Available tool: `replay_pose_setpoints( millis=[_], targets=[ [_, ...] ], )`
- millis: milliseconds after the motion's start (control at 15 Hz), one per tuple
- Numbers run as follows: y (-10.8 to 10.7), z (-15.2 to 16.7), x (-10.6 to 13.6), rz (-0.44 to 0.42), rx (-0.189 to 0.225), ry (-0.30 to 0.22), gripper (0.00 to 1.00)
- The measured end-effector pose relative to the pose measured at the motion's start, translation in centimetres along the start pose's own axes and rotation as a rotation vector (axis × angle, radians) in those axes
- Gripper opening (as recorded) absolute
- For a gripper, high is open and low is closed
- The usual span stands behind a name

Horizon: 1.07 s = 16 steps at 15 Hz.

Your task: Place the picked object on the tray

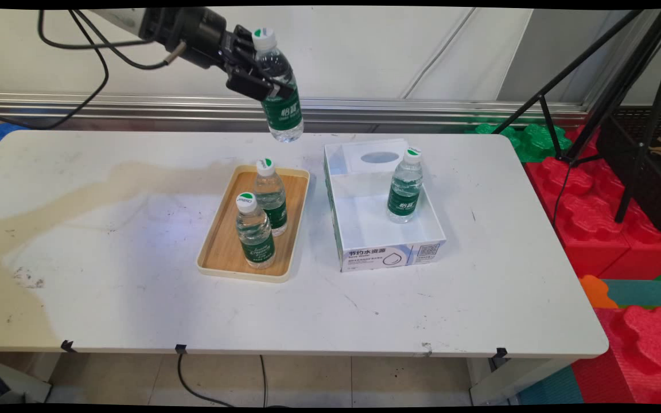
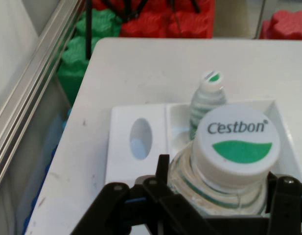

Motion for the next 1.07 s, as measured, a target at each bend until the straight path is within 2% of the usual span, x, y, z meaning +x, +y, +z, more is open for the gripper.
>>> replay_pose_setpoints(
  millis=[133,467,1067],
  targets=[
    [-0.9,1.1,-1.3,0.0,0.017,-0.027,0.0],
    [-2.1,4.6,-4.4,-0.005,0.027,-0.09,0.0],
    [-3.7,9.9,-10.2,-0.041,0.008,-0.189,0.0]
  ],
)
